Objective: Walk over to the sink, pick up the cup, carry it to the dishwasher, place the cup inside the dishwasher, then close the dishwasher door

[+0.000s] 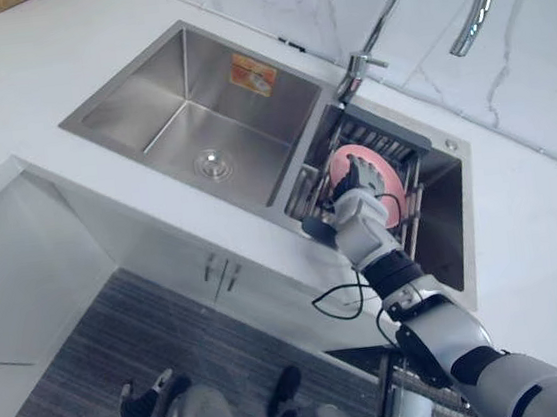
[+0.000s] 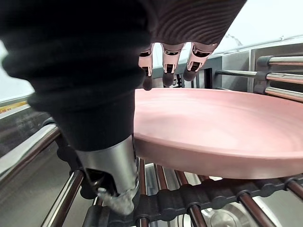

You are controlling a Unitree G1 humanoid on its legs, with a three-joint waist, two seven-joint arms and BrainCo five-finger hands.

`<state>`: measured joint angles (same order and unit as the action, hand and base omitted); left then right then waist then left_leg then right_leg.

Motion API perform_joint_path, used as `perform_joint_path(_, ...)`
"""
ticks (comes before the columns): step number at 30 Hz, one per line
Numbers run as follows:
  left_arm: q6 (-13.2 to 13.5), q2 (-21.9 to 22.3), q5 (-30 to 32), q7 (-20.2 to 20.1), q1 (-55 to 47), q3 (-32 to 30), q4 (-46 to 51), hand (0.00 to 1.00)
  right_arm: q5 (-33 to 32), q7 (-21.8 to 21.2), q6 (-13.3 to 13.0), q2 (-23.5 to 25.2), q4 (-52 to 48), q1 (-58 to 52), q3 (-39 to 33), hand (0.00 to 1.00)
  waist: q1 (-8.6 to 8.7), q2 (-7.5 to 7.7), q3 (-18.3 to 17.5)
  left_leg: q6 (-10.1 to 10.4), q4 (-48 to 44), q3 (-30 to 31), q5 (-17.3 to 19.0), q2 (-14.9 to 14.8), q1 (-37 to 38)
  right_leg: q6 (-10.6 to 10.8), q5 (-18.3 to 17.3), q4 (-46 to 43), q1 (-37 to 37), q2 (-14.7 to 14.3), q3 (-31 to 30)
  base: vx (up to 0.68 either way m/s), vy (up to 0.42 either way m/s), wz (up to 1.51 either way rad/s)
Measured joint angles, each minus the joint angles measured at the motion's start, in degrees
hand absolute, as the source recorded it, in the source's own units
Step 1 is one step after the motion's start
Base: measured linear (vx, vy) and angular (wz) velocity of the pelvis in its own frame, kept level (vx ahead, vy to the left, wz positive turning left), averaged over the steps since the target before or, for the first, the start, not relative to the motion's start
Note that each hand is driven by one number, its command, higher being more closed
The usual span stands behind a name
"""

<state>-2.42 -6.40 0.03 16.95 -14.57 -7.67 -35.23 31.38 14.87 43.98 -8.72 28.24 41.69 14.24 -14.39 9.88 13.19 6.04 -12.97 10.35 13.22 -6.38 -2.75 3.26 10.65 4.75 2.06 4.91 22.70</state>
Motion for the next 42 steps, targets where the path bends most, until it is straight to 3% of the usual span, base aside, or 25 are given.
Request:
perform_joint_path(3,-0.40,0.15,-0.20,-0.01,0.00,0.61,0.88,0.00,-2.02,-2.19,0.25,-0.99,1.86,1.85,-0.46,1.00,-0.37,-0.79,0.77,0.08,0.15,0.05,-0.16,-0.02,0.00,0.06,-0.07,0.00,-0.11,0.04,0.17,0.00,0.001,0.04)
perform_joint_path(11,-1.81,0.05,-1.11,-0.12,0.22,1.17,1.58,0.00,-2.68,-2.43,0.12,-1.07,3.46,3.02,-1.38,1.00,-0.58,-1.23,1.07,0.06,0.12,0.05,-0.18,-0.04,0.01,0.08,-0.09,0.00,-0.23,0.05,0.21,0.00,0.000,0.00)
perform_joint_path(19,-2.72,0.01,-2.19,-0.09,0.20,1.67,3.02,0.00,1.44,-2.30,-0.68,-1.01,2.26,2.54,-1.40,1.00,-0.67,-1.49,1.46,0.03,0.06,-0.27,-0.20,-0.17,0.08,0.13,-0.12,-0.01,-0.44,0.05,0.19,0.00,0.000,0.00)
perform_joint_path(22,-2.71,0.01,-2.19,0.02,0.12,2.00,2.99,0.00,5.06,-2.28,-3.23,-1.31,-5.84,-1.68,-1.32,1.00,-0.46,-2.13,2.81,0.07,0.05,-0.76,0.02,-0.26,0.94,0.23,-0.19,-0.01,-1.03,0.01,-0.16,0.00,0.017,-0.06)
perform_joint_path(26,-1.94,-0.19,-2.16,0.05,-0.34,1.92,2.97,0.00,7.34,-3.33,-8.53,-3.06,-19.86,-9.50,-0.64,1.00,0.87,-2.48,3.47,0.05,0.01,-1.39,0.46,-0.46,1.27,0.43,-0.34,-0.01,-0.97,-0.15,-0.69,0.02,0.019,-0.09)
perform_joint_path(30,-0.91,-0.14,-2.13,0.06,-0.93,1.06,2.68,0.00,9.42,-4.53,-16.32,-4.51,-31.38,-18.50,0.45,1.00,2.95,-2.44,3.44,0.19,-0.51,-3.09,1.53,-0.85,2.02,0.44,-0.35,-0.02,-0.97,-0.36,-2.25,0.05,0.039,-0.21)
perform_joint_path(34,0.38,-0.34,-2.12,0.06,-0.97,0.90,2.08,0.00,9.58,-4.51,-21.38,-6.84,-34.80,-21.17,0.35,1.00,3.83,-2.16,3.26,-0.24,-1.16,-4.29,2.27,-0.72,2.44,0.44,-0.34,-0.02,-0.97,-0.53,-3.43,0.01,0.030,-0.15)
perform_joint_path(38,0.54,-0.35,-2.08,0.06,-1.14,0.89,1.88,0.00,9.54,-5.21,-22.84,-7.63,-36.06,-22.54,0.36,1.00,4.18,-1.68,2.94,-0.39,-2.05,-4.64,2.88,-0.77,2.36,0.44,-0.34,-0.02,-1.00,-0.71,-3.99,-0.01,0.018,-0.06)
perform_joint_path(39,0.67,-0.43,-2.07,0.07,-1.48,0.85,1.88,0.00,9.51,-6.30,-22.75,-7.62,-36.41,-23.03,0.41,0.00,4.32,-1.33,2.65,-0.40,-2.04,-4.72,2.90,-0.77,2.42,0.43,-0.35,-0.02,-1.00,-0.73,-4.10,-0.01,0.012,-0.06)
perform_joint_path(42,0.74,-0.44,-2.08,0.07,-2.22,0.40,1.85,0.00,9.39,-6.83,-22.29,-7.61,-36.39,-23.86,0.49,0.00,4.34,-0.62,2.17,-0.58,-2.14,-5.29,3.10,-0.77,2.71,0.42,-0.35,-0.02,-0.99,-0.77,-4.74,-0.01,0.011,-0.08)
